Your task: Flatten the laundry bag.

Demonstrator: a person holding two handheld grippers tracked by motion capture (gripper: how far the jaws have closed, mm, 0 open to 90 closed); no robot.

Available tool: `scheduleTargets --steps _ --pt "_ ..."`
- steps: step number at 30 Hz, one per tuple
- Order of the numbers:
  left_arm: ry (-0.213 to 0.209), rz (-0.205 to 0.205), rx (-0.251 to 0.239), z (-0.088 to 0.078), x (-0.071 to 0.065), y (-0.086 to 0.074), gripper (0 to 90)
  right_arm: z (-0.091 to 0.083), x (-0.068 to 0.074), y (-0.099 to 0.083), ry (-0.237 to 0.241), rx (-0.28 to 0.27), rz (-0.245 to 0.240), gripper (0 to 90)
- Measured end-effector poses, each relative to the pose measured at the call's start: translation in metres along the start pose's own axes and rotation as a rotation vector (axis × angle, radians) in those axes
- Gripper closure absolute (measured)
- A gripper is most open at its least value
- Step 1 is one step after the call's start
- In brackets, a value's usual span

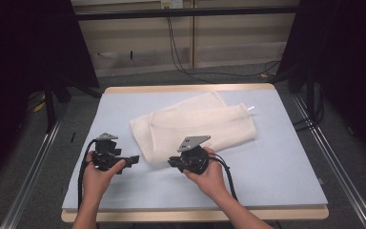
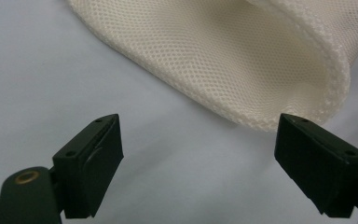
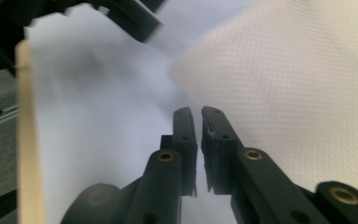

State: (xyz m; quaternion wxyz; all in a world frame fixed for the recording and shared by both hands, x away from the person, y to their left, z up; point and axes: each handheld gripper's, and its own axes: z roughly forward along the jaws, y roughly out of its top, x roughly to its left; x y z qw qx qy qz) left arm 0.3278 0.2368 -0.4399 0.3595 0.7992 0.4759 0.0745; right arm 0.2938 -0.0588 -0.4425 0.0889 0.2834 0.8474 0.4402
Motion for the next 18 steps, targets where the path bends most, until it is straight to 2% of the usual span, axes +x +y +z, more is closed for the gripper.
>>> scheduleTargets --steps 1,2,4,5,6,7,8,11,12,13,14,15,16,18 --pt "0.005 0.004 0.0 0.0 -0.001 0.0 15.2 -0.002 -0.006 -0.002 -0.024 0.006 0.01 81.9" --pt "0.001 0.004 -0.001 0.001 -0.002 0.001 15.5 -0.005 -0.014 -0.004 -0.056 0.007 0.033 77.5" --pt "-0.006 0.013 0.009 0.001 -0.002 0.001 16.4 -0.007 -0.019 -0.004 -0.072 0.007 0.041 75.0" --pt "0.001 0.015 0.006 0.003 -0.003 0.001 16.4 -0.008 -0.025 -0.004 -0.096 0.013 0.045 72.0" --pt "-0.001 0.029 0.007 0.005 -0.003 0.001 19.1 -0.01 -0.035 -0.004 -0.124 0.014 0.063 70.5" --pt "-0.001 0.029 0.007 0.005 -0.003 0.001 21.0 -0.01 -0.035 -0.004 -0.124 0.014 0.063 70.5" --pt "0.0 0.056 0.02 0.006 -0.001 0.0 23.0 -0.012 -0.044 -0.003 -0.149 0.014 0.087 65.9" --pt "0.0 0.059 0.017 0.007 -0.001 0.0 26.9 -0.011 -0.052 -0.002 -0.175 0.017 0.099 62.1" --pt "-0.008 0.065 0.012 0.007 -0.001 0.001 28.3 -0.009 -0.06 -0.001 -0.203 0.021 0.097 58.7" --pt "-0.008 0.065 0.012 0.007 -0.001 0.001 29.2 -0.009 -0.06 -0.001 -0.203 0.021 0.097 58.7" --pt "-0.013 0.061 0.009 0.009 -0.002 0.001 29.8 -0.006 -0.07 -0.001 -0.22 0.022 0.118 54.6" --pt "-0.013 0.061 0.009 0.009 -0.002 0.001 30.5 -0.006 -0.07 -0.001 -0.22 0.022 0.118 54.6" --pt "-0.015 0.072 0.018 0.01 -0.002 0.001 31.3 -0.001 -0.079 -0.001 -0.232 0.02 0.128 54.4" --pt "-0.018 0.073 0.019 0.012 -0.002 0.001 32.0 0.001 -0.082 -0.001 -0.231 0.015 0.136 53.7"
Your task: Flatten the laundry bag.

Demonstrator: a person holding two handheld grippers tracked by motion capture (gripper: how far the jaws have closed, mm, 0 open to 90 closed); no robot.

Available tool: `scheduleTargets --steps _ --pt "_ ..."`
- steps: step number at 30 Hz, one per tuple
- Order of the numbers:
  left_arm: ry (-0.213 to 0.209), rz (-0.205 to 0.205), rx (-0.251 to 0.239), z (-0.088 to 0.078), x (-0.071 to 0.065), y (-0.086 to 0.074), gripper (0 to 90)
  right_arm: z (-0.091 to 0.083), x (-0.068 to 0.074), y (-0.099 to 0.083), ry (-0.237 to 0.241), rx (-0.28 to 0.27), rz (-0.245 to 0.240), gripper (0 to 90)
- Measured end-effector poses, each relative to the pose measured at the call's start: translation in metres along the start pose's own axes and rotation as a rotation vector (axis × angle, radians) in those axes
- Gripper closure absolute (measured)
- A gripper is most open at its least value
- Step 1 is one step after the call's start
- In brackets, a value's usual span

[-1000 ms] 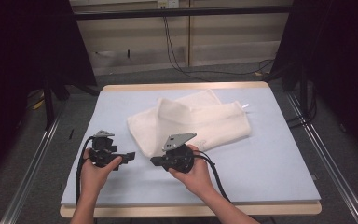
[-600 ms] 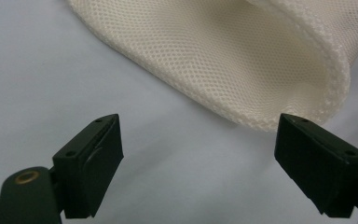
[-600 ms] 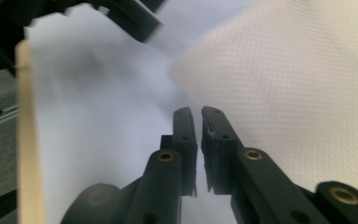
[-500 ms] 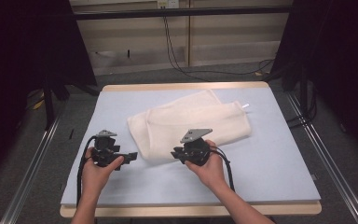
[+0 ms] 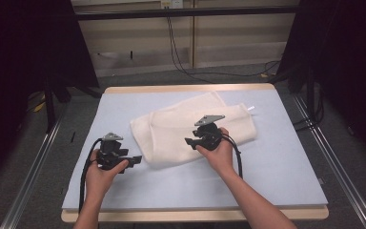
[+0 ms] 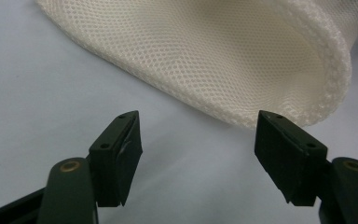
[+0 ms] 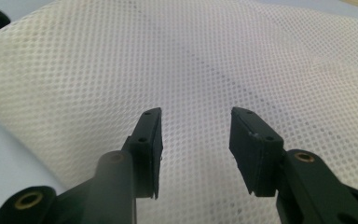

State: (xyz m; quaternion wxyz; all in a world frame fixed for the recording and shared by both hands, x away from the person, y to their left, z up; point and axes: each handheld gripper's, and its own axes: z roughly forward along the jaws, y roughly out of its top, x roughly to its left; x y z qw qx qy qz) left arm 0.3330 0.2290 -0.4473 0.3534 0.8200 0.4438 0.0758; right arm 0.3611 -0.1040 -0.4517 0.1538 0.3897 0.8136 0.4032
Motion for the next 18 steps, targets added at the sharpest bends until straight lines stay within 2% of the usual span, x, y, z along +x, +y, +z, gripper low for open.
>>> scheduleTargets --steps 3,4,10,14,18 --pt "-0.001 0.006 -0.003 0.001 0.0 0.001 33.3 0.013 -0.01 0.005 -0.03 0.015 0.014 49.9" --pt "0.001 0.017 0.0 0.001 0.0 0.001 33.8 0.016 -0.013 0.007 -0.035 0.003 0.016 49.8" --pt "-0.011 0.017 -0.004 0.002 0.0 0.001 34.6 0.031 -0.027 0.02 -0.088 0.012 0.049 48.6" --pt "-0.021 0.016 0.0 0.001 0.0 0.002 35.0 0.042 -0.035 0.023 -0.095 0.013 0.072 48.6" --pt "-0.027 0.017 0.002 0.001 0.001 0.002 35.7 0.055 -0.039 0.029 -0.109 0.016 0.069 48.6"
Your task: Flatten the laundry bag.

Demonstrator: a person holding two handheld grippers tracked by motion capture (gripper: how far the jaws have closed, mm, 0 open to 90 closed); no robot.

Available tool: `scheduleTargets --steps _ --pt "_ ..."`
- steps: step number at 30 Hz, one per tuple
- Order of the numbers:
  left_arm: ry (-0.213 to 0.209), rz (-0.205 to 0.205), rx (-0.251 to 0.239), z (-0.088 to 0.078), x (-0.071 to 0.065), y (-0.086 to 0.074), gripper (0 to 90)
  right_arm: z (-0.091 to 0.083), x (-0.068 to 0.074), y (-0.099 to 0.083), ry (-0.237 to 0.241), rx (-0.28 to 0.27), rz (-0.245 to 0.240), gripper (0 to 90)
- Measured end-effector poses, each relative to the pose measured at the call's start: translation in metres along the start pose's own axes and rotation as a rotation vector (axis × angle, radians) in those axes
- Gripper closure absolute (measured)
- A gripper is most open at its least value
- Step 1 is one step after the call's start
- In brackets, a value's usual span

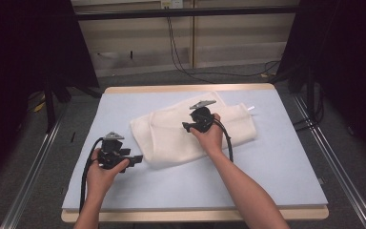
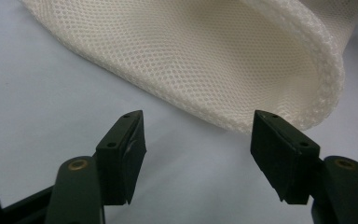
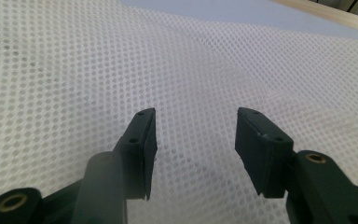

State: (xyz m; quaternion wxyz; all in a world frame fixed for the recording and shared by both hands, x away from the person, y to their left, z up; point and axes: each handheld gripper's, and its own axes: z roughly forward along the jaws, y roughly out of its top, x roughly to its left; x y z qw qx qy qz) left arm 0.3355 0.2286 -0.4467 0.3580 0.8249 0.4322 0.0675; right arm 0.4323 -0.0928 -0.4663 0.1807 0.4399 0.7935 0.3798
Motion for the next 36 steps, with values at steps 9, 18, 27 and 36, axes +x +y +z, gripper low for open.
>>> scheduleTargets --steps 9,18,27,36 --pt "-0.004 -0.025 -0.028 -0.001 0.0 0.0 36.5 0.031 -0.007 0.011 -0.018 0.055 0.039 45.5" --pt "-0.02 -0.029 -0.025 -0.003 0.002 0.0 35.0 0.042 -0.001 0.014 -0.05 0.12 0.041 55.1" --pt "-0.021 -0.049 -0.031 -0.002 0.004 -0.001 31.6 0.043 0.002 0.017 -0.014 0.134 0.019 88.0" --pt "-0.026 -0.061 -0.039 -0.003 0.004 -0.002 31.2 0.038 0.002 0.014 -0.014 0.089 0.045 90.0"
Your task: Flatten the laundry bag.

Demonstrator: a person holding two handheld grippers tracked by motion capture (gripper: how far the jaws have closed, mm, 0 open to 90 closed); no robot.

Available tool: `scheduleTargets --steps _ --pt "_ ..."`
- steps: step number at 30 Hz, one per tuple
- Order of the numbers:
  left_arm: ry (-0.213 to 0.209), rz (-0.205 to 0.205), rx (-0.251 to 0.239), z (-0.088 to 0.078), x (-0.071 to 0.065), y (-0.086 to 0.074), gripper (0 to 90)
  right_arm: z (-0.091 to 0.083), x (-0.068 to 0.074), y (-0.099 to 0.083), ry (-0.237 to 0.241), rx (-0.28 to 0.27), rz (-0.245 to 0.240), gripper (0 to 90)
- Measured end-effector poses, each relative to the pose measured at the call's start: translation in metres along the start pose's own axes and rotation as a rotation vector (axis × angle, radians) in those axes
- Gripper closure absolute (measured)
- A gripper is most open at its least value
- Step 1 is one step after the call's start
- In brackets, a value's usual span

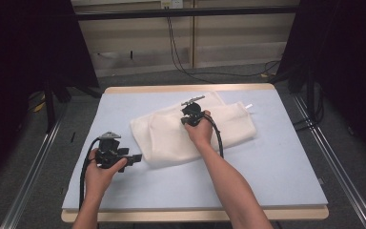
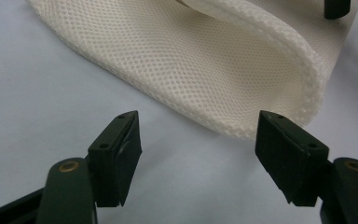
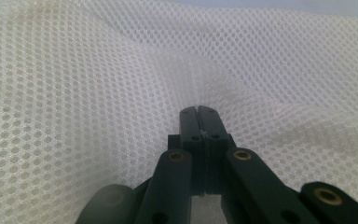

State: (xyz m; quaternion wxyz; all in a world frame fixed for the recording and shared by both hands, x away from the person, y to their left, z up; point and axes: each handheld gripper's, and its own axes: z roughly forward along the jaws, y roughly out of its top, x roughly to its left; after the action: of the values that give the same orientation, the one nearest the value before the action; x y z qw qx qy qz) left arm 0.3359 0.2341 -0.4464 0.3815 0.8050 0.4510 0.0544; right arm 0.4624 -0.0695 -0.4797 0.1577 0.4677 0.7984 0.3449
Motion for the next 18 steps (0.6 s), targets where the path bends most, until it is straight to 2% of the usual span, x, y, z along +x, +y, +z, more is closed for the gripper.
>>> scheduleTargets --steps 2,5,9,11,12,16,18 --pt "0.0 -0.009 -0.003 0.001 -0.001 -0.001 31.2 -0.005 0.001 -0.003 0.009 -0.021 -0.016 90.0" --pt "0.001 -0.007 0.002 0.001 -0.001 -0.001 31.4 -0.01 0.001 -0.005 0.021 -0.037 -0.01 90.0" --pt "-0.003 0.015 0.008 0.0 -0.002 0.0 31.9 -0.024 0.002 -0.004 0.039 -0.076 -0.012 90.0" --pt "-0.005 0.003 0.006 0.003 -0.004 0.0 32.1 -0.032 0.002 -0.003 0.05 -0.094 -0.019 90.0" --pt "-0.013 0.019 0.023 0.005 -0.004 -0.001 32.1 -0.039 0.004 -0.002 0.053 -0.108 -0.023 90.0" --pt "-0.018 0.024 0.037 0.009 -0.005 -0.002 32.0 -0.047 0.004 -0.003 0.062 -0.126 -0.016 90.0" --pt "-0.015 0.011 0.027 0.012 -0.007 -0.003 32.0 -0.053 0.004 -0.004 0.075 -0.144 -0.011 90.0"
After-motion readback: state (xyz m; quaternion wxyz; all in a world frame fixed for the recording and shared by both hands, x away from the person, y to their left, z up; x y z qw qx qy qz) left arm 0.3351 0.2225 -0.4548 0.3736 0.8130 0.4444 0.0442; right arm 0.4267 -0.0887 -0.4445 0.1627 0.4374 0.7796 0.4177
